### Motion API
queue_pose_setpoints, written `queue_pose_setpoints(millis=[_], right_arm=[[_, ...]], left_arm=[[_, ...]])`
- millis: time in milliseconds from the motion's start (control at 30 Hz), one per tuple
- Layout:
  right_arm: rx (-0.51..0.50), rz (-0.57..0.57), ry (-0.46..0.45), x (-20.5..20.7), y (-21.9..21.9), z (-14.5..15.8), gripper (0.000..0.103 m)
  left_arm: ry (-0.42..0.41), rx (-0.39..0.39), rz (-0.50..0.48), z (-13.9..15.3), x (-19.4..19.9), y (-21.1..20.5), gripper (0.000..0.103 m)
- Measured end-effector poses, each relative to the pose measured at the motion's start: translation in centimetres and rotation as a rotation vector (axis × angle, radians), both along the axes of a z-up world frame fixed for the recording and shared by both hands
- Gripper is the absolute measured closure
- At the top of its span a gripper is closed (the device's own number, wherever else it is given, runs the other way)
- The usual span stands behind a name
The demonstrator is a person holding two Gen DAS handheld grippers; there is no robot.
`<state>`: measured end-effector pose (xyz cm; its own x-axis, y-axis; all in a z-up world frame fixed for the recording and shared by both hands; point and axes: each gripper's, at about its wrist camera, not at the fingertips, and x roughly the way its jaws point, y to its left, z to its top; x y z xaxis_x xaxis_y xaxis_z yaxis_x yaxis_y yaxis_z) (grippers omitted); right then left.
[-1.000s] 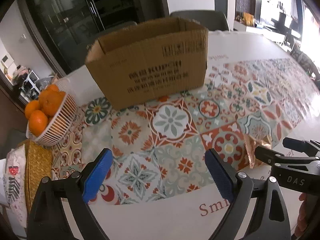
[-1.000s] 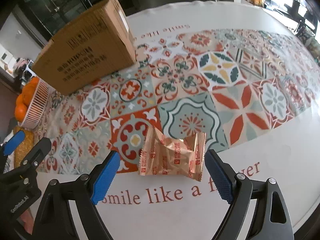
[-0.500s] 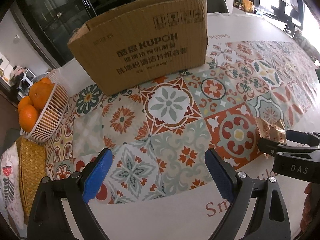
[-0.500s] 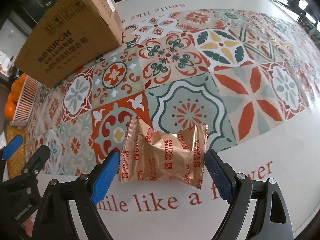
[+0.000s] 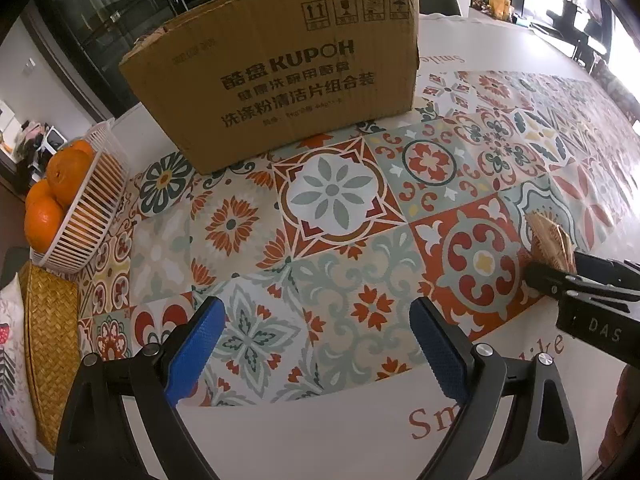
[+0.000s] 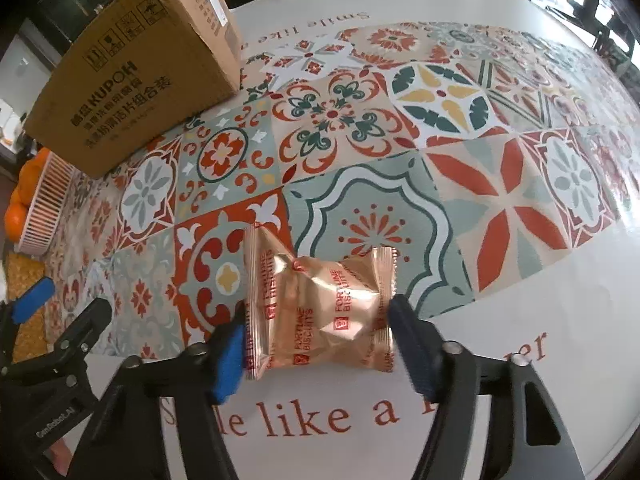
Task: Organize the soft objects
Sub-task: 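Close the right tool on the gold Fortune Biscuits packet and lift it, then carry the biscuits packet with the right tool over the cardboard box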
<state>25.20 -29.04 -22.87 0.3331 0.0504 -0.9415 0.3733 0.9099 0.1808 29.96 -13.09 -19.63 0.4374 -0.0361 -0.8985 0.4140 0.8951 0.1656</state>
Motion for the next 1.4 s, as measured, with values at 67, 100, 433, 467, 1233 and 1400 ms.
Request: queue_pose_setpoints(millis=[67, 100, 433, 467, 1233, 1400], right_arm=[[-0.003, 0.007, -0.004, 0.0, 0.0, 0.2, 0.047], [-0.006, 0.007, -0.003, 0.0, 0.0, 0.2, 0.049], [-0.028, 0.005, -0.031, -1.4, 0.1, 1.2, 0.055], [-0.033, 0.008, -0.036, -1.3, 0.1, 1.4, 0.055], [-0.062, 0.101, -0.245, 0.5, 3.6, 9.9, 0.055], [-0.068, 0.125, -0.292, 1.3, 4.5, 11.7, 0.055]], left_arm=[[0.0, -0.003, 0.0, 0.1, 0.0, 0.0, 0.008], [-0.001, -0.002, 0.0, 0.1, 0.0, 0.0, 0.008], [-0.024, -0.01, -0.009, 1.0, -0.6, -0.2, 0.008], [-0.026, -0.013, -0.007, 1.1, -0.7, -0.1, 0.008], [-0.167, -0.148, 0.069, 8.5, 0.0, 3.3, 0.004], [-0.206, -0.165, 0.086, 10.1, 0.4, 4.2, 0.004]])
